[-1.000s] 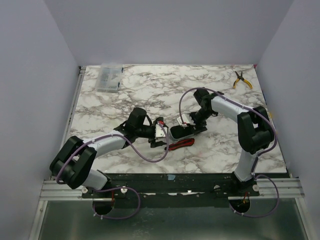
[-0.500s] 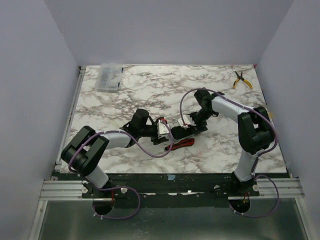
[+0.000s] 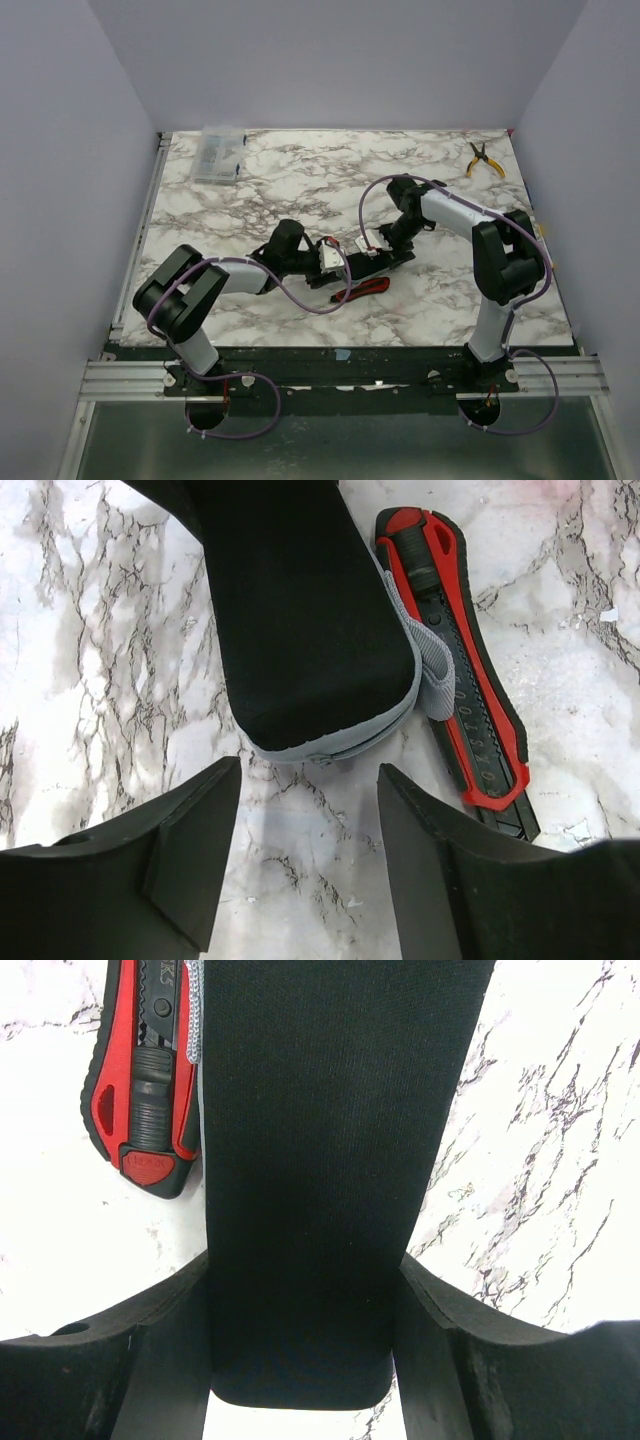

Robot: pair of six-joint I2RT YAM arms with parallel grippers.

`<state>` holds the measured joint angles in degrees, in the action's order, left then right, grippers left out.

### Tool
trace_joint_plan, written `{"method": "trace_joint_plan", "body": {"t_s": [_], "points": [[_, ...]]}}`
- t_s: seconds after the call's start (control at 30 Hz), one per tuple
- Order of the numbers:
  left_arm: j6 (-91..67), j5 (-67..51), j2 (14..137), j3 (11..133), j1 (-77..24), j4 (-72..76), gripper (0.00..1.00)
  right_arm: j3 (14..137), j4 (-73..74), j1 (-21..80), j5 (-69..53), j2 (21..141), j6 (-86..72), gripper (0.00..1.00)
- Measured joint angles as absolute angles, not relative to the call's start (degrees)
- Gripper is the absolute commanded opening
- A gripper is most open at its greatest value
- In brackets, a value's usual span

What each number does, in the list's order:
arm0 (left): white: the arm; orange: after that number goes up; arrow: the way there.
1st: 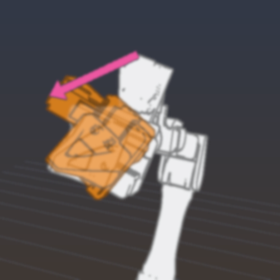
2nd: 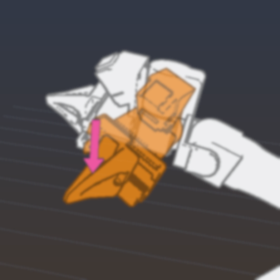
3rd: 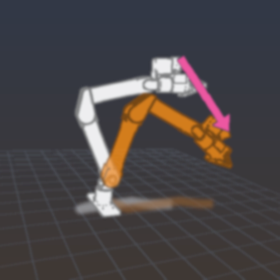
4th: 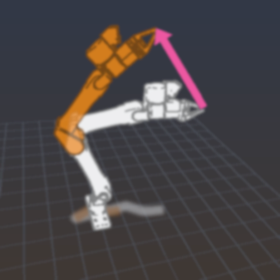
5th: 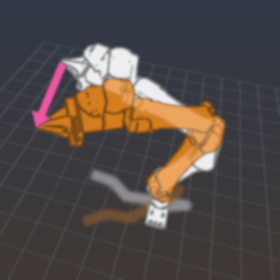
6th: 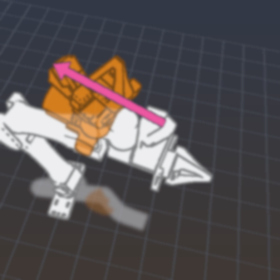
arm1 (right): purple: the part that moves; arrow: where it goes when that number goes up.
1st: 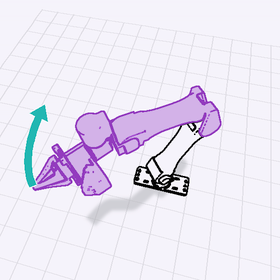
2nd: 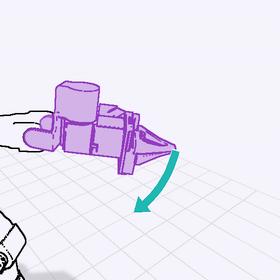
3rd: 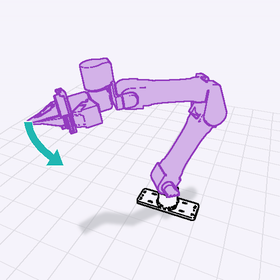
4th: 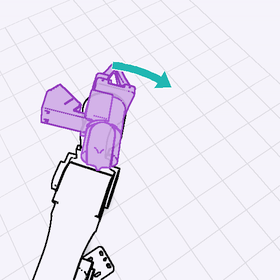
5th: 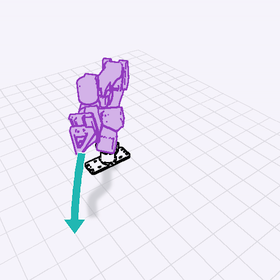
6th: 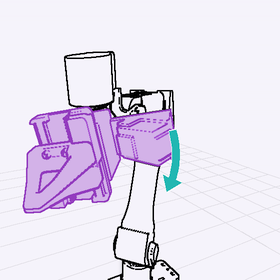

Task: Open the umbrella

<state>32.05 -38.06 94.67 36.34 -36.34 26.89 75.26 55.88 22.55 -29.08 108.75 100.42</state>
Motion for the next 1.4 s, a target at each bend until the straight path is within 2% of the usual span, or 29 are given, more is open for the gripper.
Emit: {"method": "trace_joint_plan", "body": {"t_s": [0.2,0.37,0.5,0.7,0.87,0.93,1.1,1.2,1.4], "points": [[30.9,-37.4,96.4,37.2,-36.6,28.4,0.51,75.3,56.0,22.5,-29.3,108.7,100.6,0.20],[29.4,-36.8,97.7,37.9,-36.9,29.5,0.38,75.5,56.2,22.5,-29.4,109.0,100.6,0.20],[29.3,-36.6,97.8,37.9,-37.0,29.7,0.32,75.6,56.3,22.5,-29.4,109.0,101.1,0.20],[34.9,-36.9,97.1,36.1,-37.2,30.7,0.01,75.6,56.6,22.5,-29.3,109.0,103.5,0.21],[37.8,-37.1,96.7,36.0,-37.3,30.0,0.00,76.0,56.9,22.5,-29.4,109.4,104.4,0.24],[39.1,-37.2,96.5,36.0,-37.4,29.5,0.00,76.6,57.3,22.5,-29.4,109.9,104.4,0.30],[41.2,-37.1,96.0,35.7,-37.5,28.8,0.00,77.2,56.5,22.5,-29.9,110.3,103.3,0.77],[40.6,-37.1,96.0,35.7,-37.7,27.9,0.00,77.5,52.7,22.5,-30.0,110.9,98.9,0.85],[38.3,-35.6,96.0,35.9,-37.9,27.3,0.00,76.5,39.9,22.0,-29.6,111.1,89.6,0.93]]}}
